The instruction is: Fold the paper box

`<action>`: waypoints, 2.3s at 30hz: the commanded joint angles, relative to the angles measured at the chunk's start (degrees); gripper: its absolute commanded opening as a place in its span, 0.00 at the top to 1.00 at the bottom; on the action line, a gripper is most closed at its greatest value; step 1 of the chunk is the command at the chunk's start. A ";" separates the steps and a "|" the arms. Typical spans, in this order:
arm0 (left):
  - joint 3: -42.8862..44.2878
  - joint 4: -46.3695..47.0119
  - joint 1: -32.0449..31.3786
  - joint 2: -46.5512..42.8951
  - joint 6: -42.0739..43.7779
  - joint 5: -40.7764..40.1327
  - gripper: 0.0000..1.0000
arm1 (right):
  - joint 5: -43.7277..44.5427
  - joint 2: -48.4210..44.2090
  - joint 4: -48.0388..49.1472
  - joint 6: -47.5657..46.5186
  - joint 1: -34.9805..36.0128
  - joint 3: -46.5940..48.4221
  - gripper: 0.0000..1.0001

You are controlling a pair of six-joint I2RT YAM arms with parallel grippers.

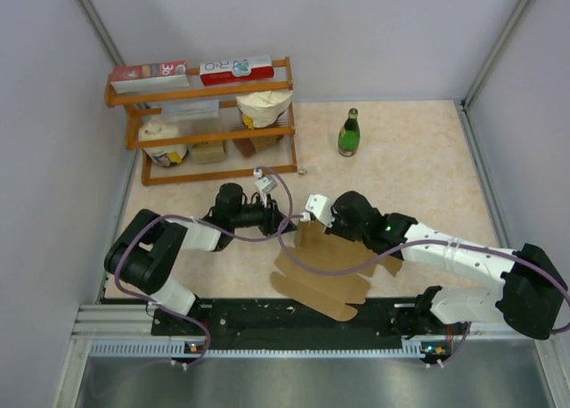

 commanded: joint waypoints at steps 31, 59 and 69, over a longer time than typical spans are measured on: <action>-13.65 19.15 -2.61 -10.61 -2.73 -0.18 0.43 | 13.70 0.66 9.18 -4.57 13.05 -4.55 1.00; -18.06 23.29 -8.24 -9.46 -0.45 -7.83 0.42 | 27.23 0.57 20.68 -13.09 18.94 -8.94 1.00; -13.93 23.38 -8.32 -5.42 1.74 -9.94 0.42 | 27.59 1.01 30.71 -18.98 19.03 -12.10 1.00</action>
